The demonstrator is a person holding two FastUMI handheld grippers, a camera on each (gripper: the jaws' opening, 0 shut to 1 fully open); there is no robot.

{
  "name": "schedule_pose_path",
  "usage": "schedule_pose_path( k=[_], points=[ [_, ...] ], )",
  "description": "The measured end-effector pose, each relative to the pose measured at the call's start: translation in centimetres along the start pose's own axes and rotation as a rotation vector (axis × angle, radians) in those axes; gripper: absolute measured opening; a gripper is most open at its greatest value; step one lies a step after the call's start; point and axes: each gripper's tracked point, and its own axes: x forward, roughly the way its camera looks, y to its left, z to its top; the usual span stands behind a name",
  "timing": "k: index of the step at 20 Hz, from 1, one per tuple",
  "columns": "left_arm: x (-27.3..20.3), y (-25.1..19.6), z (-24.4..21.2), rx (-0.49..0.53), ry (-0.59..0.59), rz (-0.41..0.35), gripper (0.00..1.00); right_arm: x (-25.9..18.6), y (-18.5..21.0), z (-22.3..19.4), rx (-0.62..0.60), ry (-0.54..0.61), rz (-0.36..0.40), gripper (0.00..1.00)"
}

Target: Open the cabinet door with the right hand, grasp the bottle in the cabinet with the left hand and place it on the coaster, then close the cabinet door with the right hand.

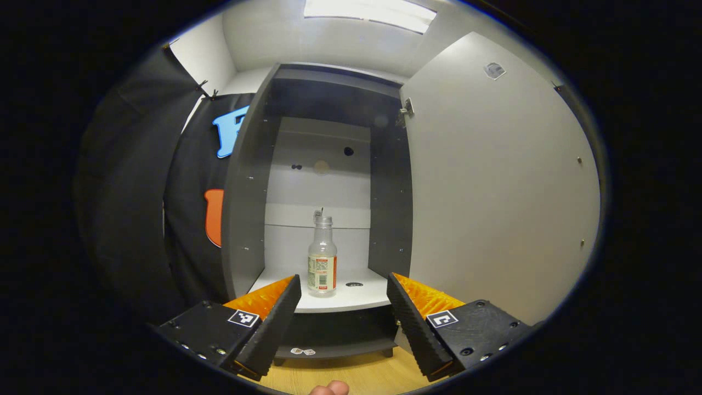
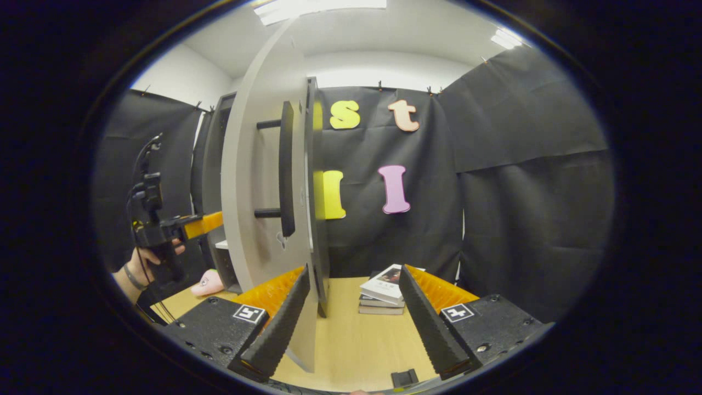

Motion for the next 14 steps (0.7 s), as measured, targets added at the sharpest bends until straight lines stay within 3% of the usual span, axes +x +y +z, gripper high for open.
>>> schedule_pose_path(
  k=[2,5,10,14],
  points=[
    [2.7,0.1,1.2,-0.011,-0.029,-0.012,0.95,-0.1,-0.9,-0.9,-0.017,0.02,-0.03,1.0],
    [7.1,1.8,2.2,0.065,-0.059,0.02,0.95,-0.4,-2.0,-1.8,-0.001,0.036,-0.062,0.99],
    [13.5,5.0,1.4,0.104,-0.037,0.088,0.94,-1.2,-5.6,-3.3,0.077,0.061,-0.177,0.99],
    [17.1,6.2,0.9,0.133,-0.003,0.101,0.94,-1.3,-9.0,-5.1,0.095,0.098,-0.276,1.0]
  ],
)
